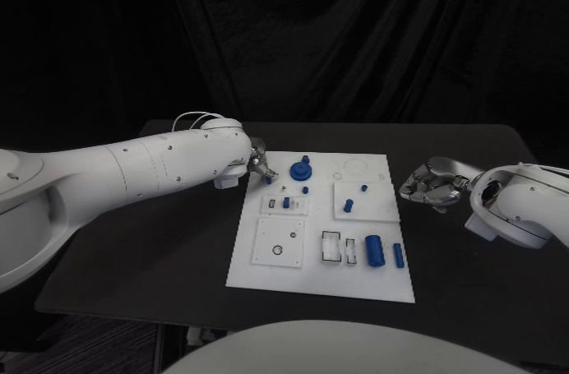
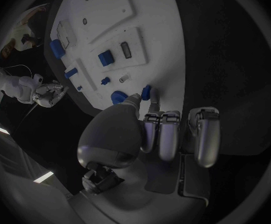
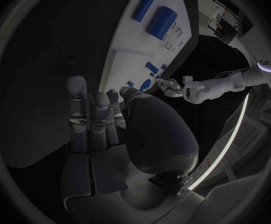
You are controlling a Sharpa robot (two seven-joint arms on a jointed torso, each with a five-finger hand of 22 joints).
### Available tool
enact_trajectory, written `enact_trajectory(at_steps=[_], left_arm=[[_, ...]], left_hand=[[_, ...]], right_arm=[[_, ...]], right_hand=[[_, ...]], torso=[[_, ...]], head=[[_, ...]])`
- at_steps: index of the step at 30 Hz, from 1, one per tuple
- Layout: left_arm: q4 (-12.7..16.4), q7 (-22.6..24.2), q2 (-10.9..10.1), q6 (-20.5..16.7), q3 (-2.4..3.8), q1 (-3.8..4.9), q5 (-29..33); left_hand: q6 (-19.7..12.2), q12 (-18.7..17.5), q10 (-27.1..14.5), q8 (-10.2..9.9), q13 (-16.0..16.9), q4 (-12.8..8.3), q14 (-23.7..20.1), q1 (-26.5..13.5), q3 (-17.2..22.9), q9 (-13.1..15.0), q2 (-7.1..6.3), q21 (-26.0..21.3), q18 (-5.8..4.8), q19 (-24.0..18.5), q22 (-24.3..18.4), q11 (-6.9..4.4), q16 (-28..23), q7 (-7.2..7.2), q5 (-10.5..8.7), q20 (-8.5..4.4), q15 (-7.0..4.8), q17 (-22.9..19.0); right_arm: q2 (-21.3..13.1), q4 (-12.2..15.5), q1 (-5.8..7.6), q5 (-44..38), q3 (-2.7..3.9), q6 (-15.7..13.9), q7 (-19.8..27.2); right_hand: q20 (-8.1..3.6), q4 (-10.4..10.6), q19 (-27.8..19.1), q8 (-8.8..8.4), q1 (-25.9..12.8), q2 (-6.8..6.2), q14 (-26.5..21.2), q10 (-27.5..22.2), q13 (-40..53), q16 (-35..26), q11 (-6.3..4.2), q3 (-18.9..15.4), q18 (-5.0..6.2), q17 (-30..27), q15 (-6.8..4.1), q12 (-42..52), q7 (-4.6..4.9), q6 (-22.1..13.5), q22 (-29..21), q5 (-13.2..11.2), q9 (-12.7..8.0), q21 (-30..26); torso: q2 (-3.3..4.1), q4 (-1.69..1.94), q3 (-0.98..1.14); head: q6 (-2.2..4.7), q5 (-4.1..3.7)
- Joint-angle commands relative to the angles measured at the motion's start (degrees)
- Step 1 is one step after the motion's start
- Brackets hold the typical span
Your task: Assemble the parts on the task board
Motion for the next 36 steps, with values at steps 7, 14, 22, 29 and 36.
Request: enact_trajectory(at_steps=[7,14,22,29,36], left_arm=[[0.2,0.2,0.0,0.0,0.05,-0.15,0.2],[0.2,0.2,-0.1,0.2,0.05,-0.21,0.2],[1.2,0.6,-1.1,-1.6,0.05,-0.26,0.2],[6.3,0.0,-4.4,-4.7,0.05,-0.26,0.2],[13.4,-0.3,-8.9,-7.5,0.05,-0.23,0.2]], left_hand=[[-0.4,0.1,6.1,0.6,15.0,-2.4,6.1,1.9,6.3,1.4,-1.91,-0.3,0.33,3.8,13.6,-0.02,0.1,-0.42,5.68,0.28,0.02,15.1],[-0.8,0.1,6.1,1.6,15.0,-4.7,6.1,-1.0,18.8,3.8,-6.25,-0.4,0.36,3.7,13.6,0.03,0.1,-0.63,5.89,0.04,0.30,15.1],[-0.5,0.1,6.1,3.1,15.0,-8.3,6.1,-4.6,27.0,6.2,-8.72,-0.2,0.31,3.8,13.6,-0.22,0.1,-0.57,5.92,0.12,-0.14,15.1],[-0.1,0.1,6.1,3.8,15.0,-9.2,6.1,-5.8,28.4,7.0,-9.22,-0.1,0.29,3.9,13.7,-0.43,0.1,-0.80,5.84,-0.01,-0.32,15.1],[0.3,0.1,6.1,4.3,15.0,-9.4,6.1,-6.9,29.3,7.4,-9.58,-0.1,0.28,3.9,13.7,-0.59,0.1,-0.96,5.55,-0.14,-0.46,15.1]], right_arm=[[0.0,0.1,-0.14,-0.3,0.04,0.8,-1.0],[0.0,0.1,-0.14,-0.3,0.04,0.8,-1.1],[0.0,0.0,-0.14,-0.3,0.04,1.0,-1.1],[-0.1,-0.2,-0.15,-0.3,0.04,1.1,-1.1],[-0.2,-0.4,-0.16,-0.3,0.04,0.7,-0.9]], right_hand=[[0.08,0.0,-0.2,0.20,0.5,-0.30,-0.4,-0.5,-0.1,-0.4,0.10,0.4,1.10,-0.1,-0.05,-0.3,0.20,0.1,-0.1,0.2,-0.1,-0.3],[0.08,0.0,-0.2,0.20,0.5,-0.30,-0.4,-0.5,-0.1,-0.4,0.10,0.4,1.10,-0.1,-0.05,-0.3,0.20,0.1,-0.1,0.2,-0.1,-0.3],[0.08,0.0,-0.2,0.19,0.5,-0.29,-0.4,-0.6,-0.2,-0.4,0.11,0.4,1.12,-0.1,-0.04,-0.4,0.21,0.1,-0.1,0.3,-0.1,-0.4],[0.08,0.0,-0.2,0.19,0.5,-0.29,-0.4,-0.6,-0.2,-0.4,0.11,0.4,1.12,-0.1,-0.04,-0.4,0.21,0.1,-0.1,0.3,-0.1,-0.4],[0.09,0.0,-0.3,0.19,0.5,-0.28,-0.5,-0.7,-0.3,-0.6,0.12,0.4,1.15,-0.2,-0.03,-0.5,0.22,0.1,-0.2,0.3,-0.1,-0.7]], torso=[[-0.02,0.03,0.01],[-0.02,-0.01,0.01],[-0.04,0.01,0.01],[-0.02,-0.01,0.00],[-0.05,0.02,0.00]], head=[[-0.01,0.11],[-0.01,0.19],[-0.01,0.33],[-0.01,0.57],[-0.01,0.80]])
